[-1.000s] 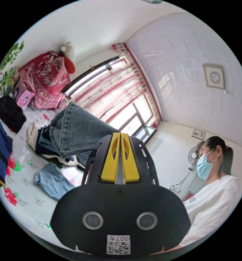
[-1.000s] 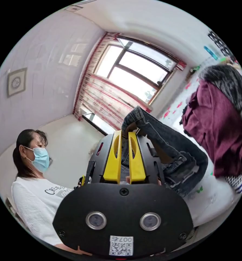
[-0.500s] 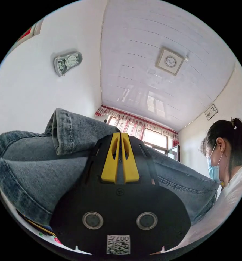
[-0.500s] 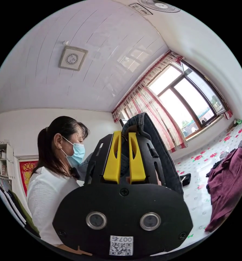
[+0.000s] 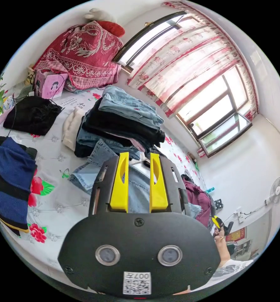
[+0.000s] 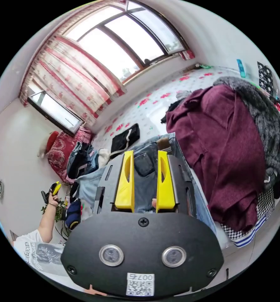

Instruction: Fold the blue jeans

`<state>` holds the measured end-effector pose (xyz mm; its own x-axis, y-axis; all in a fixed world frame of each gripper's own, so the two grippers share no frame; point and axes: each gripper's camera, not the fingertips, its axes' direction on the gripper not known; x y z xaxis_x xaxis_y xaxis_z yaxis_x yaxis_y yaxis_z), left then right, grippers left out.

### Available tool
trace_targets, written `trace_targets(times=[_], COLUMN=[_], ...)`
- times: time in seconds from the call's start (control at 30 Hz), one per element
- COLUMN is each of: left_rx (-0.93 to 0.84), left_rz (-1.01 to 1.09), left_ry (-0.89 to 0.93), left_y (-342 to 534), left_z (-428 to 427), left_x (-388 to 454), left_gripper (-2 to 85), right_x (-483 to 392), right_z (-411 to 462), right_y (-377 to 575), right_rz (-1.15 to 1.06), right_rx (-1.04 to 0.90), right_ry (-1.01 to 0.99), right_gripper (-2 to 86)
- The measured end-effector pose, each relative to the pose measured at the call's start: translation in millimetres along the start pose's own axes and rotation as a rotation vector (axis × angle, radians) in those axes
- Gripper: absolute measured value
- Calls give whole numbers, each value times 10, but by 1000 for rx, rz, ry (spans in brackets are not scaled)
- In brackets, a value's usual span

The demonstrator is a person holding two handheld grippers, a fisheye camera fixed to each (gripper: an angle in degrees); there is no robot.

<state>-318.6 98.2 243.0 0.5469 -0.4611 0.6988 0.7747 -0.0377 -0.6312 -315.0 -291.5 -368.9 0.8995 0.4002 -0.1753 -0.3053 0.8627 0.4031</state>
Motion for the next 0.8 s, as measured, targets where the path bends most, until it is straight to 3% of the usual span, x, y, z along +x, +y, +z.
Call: trace_targets(times=[0.07,0.17,0.33,0.43,0.57,0.67,0.8], left_rx=[-140,-303,-339,-324,-413,-452,-292], left_rz=[2,-142,-335,-296,-118,-136,-258], left_ry=[-117,-145,-82,-122,-383,-279,-131], left_y=[347,888,1395,1341,1132,1056,1070], left_z=[432,837,1118,1295,1548,1592,1133], left_x=[-265,-757,-1148,-1051,-751,-770,-872], left_gripper=[100,106,116,112,41,-3,-8], right_x=[196,452,642,643,602,554,475], right_z=[259,563,932,1249,1707,2050,2318], right_y=[329,977,1702,1734,1652,1583,1539], right_rz=[-4,-6,25,-10,-65,-84,-135], right_rx=[-41,-108,-188,-265,-338,-360,-382], right_ry=[37,95,146,161,179,122,96], right_gripper=[87,95,104,107,106,103,100])
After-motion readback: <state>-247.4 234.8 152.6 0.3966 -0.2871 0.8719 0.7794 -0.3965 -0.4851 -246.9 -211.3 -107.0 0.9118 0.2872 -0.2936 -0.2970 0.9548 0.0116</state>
